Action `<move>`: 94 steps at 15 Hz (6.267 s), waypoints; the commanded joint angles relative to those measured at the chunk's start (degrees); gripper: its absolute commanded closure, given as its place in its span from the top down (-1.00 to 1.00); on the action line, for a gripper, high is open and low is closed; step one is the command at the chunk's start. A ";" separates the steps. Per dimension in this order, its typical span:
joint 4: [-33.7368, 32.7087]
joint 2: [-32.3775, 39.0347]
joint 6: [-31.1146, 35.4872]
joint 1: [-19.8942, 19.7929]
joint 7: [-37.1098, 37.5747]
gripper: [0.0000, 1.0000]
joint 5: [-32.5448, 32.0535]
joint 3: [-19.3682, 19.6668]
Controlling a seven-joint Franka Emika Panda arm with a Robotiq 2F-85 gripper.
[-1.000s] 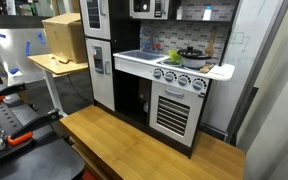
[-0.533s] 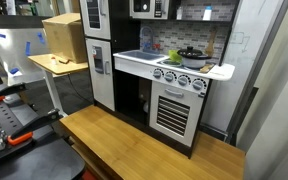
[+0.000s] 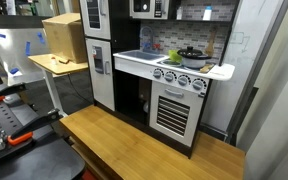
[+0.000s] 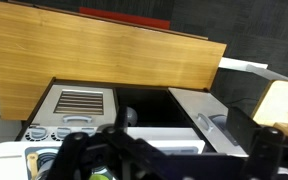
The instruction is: Take off the lid from the pot and put it in the sink
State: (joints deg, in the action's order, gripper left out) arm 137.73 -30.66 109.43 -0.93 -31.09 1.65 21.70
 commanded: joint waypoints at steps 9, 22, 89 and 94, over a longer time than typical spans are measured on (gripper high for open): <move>-0.97 2.41 1.60 -1.88 1.14 1.00 0.99 -1.55; -4.85 19.82 39.57 -1.53 5.05 1.00 6.93 -5.53; -54.43 74.99 37.61 -20.96 -0.42 1.00 9.28 -24.35; -59.63 77.91 34.84 -21.69 -0.41 0.50 9.59 -25.04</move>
State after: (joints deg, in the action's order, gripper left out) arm 82.16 45.39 147.68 -21.21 -32.41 12.28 -1.86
